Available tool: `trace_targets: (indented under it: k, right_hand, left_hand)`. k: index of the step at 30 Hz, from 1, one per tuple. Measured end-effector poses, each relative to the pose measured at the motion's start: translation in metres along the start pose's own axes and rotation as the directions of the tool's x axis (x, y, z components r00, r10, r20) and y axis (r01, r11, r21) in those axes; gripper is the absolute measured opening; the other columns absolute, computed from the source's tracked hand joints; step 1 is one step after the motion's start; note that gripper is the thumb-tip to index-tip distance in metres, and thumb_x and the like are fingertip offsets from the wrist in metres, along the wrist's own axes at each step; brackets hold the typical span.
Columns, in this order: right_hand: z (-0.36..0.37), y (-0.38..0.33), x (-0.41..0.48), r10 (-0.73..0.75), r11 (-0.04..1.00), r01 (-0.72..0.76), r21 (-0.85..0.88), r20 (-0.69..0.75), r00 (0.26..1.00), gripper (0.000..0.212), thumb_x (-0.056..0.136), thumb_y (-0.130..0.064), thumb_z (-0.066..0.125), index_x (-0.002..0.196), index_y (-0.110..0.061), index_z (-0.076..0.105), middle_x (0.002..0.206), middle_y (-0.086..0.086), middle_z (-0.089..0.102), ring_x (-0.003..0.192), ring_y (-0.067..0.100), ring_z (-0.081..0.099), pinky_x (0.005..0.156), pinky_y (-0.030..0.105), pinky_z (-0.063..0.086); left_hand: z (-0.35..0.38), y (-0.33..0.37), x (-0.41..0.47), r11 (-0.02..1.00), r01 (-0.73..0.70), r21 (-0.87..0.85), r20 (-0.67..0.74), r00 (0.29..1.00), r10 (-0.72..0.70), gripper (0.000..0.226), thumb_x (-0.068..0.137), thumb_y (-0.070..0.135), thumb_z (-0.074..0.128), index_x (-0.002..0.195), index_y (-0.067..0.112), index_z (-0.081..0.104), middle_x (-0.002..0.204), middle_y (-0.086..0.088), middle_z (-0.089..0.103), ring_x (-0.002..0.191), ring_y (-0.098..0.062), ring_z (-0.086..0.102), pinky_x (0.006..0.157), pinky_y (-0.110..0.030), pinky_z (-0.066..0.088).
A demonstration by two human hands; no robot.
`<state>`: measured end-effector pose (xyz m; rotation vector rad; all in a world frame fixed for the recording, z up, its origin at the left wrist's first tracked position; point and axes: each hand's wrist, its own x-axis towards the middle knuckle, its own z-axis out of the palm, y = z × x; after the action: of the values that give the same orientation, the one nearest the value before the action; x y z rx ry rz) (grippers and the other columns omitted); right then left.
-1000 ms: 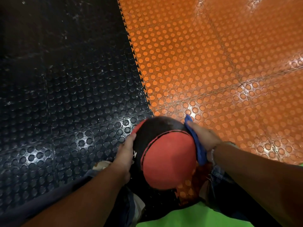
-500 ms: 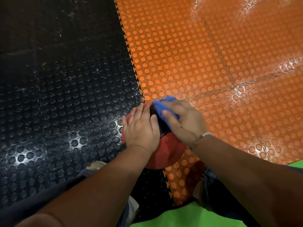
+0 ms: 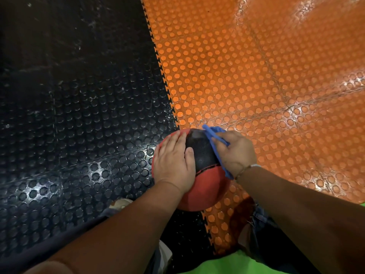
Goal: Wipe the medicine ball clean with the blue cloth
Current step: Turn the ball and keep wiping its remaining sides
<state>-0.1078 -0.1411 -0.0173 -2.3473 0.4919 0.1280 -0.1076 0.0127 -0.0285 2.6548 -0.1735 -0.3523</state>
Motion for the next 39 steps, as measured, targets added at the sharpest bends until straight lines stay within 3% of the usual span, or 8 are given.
trace_targets:
  k: [3, 9, 15, 19, 23, 29, 35, 39]
  right_hand:
    - [-0.009, 0.0, 0.015, 0.282, 0.959, -0.274, -0.077, 0.115, 0.952, 0.031, 0.094, -0.032, 0.051, 0.11, -0.012, 0.068, 0.071, -0.002, 0.056, 0.069, 0.02, 0.051, 0.057, 0.025, 0.034]
    - [0.006, -0.027, -0.018, -0.318, 0.947, 0.319, -0.047, 0.012, 0.948, 0.023, 0.084, -0.024, 0.061, 0.103, -0.016, 0.073, 0.103, 0.006, 0.066, 0.091, 0.025, 0.061, 0.082, 0.031, 0.048]
    - [-0.006, -0.001, 0.024, 0.257, 0.965, -0.248, -0.086, 0.128, 0.958, 0.029, 0.094, -0.03, 0.05, 0.107, -0.01, 0.067, 0.075, 0.003, 0.059, 0.074, 0.022, 0.05, 0.058, 0.025, 0.034]
    - [0.001, -0.031, 0.0, -0.123, 0.977, 0.148, -0.153, 0.159, 0.98, 0.027, 0.093, -0.029, 0.052, 0.112, -0.017, 0.067, 0.109, 0.006, 0.062, 0.098, 0.026, 0.056, 0.079, 0.029, 0.039]
    - [0.003, -0.021, -0.006, -0.306, 0.949, 0.311, -0.045, 0.083, 0.948, 0.021, 0.088, -0.02, 0.061, 0.105, -0.013, 0.071, 0.102, 0.008, 0.064, 0.093, 0.027, 0.059, 0.082, 0.032, 0.044]
    - [0.001, 0.016, 0.031, 0.27, 0.958, -0.233, -0.166, 0.251, 0.93, 0.03, 0.094, -0.028, 0.051, 0.105, -0.006, 0.068, 0.082, 0.012, 0.059, 0.076, 0.027, 0.051, 0.065, 0.029, 0.038]
    - [0.012, -0.035, 0.003, -0.339, 0.902, 0.408, -0.14, 0.354, 0.871, 0.035, 0.095, -0.028, 0.046, 0.128, -0.038, 0.054, 0.126, 0.001, 0.057, 0.116, 0.022, 0.052, 0.094, 0.032, 0.044]
    - [0.008, -0.013, 0.013, -0.086, 0.98, 0.132, -0.152, 0.277, 0.957, 0.031, 0.094, -0.023, 0.049, 0.121, -0.028, 0.062, 0.121, -0.001, 0.062, 0.088, 0.019, 0.06, 0.074, 0.021, 0.041]
  left_hand:
    - [0.0, 0.001, -0.003, 1.0, 0.004, 0.004, -0.014, 1.0, -0.004, 0.079, 0.079, 0.05, 0.002, 0.148, 0.026, 0.031, 0.154, 0.008, 0.03, 0.142, -0.011, 0.022, 0.117, -0.032, 0.008]
    - [-0.001, 0.004, 0.005, 0.999, 0.034, 0.012, 0.001, 0.999, -0.034, 0.075, 0.081, 0.042, 0.005, 0.142, 0.018, 0.041, 0.151, 0.003, 0.035, 0.141, -0.013, 0.025, 0.117, -0.032, 0.006]
    - [0.0, 0.008, -0.003, 0.999, 0.002, -0.039, 0.024, 1.0, -0.001, 0.064, 0.086, 0.036, 0.015, 0.147, 0.026, 0.034, 0.153, 0.008, 0.031, 0.142, -0.01, 0.02, 0.119, -0.035, 0.006]
    - [-0.004, 0.009, 0.005, 0.99, 0.092, -0.112, -0.063, 0.993, -0.099, 0.062, 0.084, 0.034, 0.017, 0.131, 0.015, 0.052, 0.136, -0.003, 0.051, 0.127, -0.022, 0.042, 0.109, -0.037, 0.027]
    - [-0.006, 0.012, 0.011, 0.929, 0.3, -0.215, -0.085, 0.942, -0.324, 0.03, 0.093, 0.017, 0.038, 0.115, 0.019, 0.058, 0.121, 0.0, 0.055, 0.115, -0.022, 0.046, 0.097, -0.034, 0.032]
    - [-0.007, 0.005, -0.003, 0.949, 0.192, -0.252, -0.165, 0.957, -0.238, 0.037, 0.088, 0.021, 0.03, 0.106, 0.016, 0.062, 0.112, 0.001, 0.059, 0.108, -0.022, 0.05, 0.092, -0.035, 0.037]
    - [-0.003, 0.0, -0.015, 0.971, 0.127, -0.205, -0.189, 0.968, -0.166, 0.046, 0.079, 0.027, 0.024, 0.097, 0.013, 0.064, 0.101, -0.005, 0.062, 0.096, -0.028, 0.052, 0.086, -0.04, 0.043]
    - [0.001, -0.001, -0.022, 0.972, 0.057, -0.227, -0.215, 0.971, -0.107, 0.039, 0.082, 0.024, 0.03, 0.096, 0.014, 0.065, 0.104, -0.001, 0.064, 0.098, -0.025, 0.055, 0.09, -0.038, 0.044]
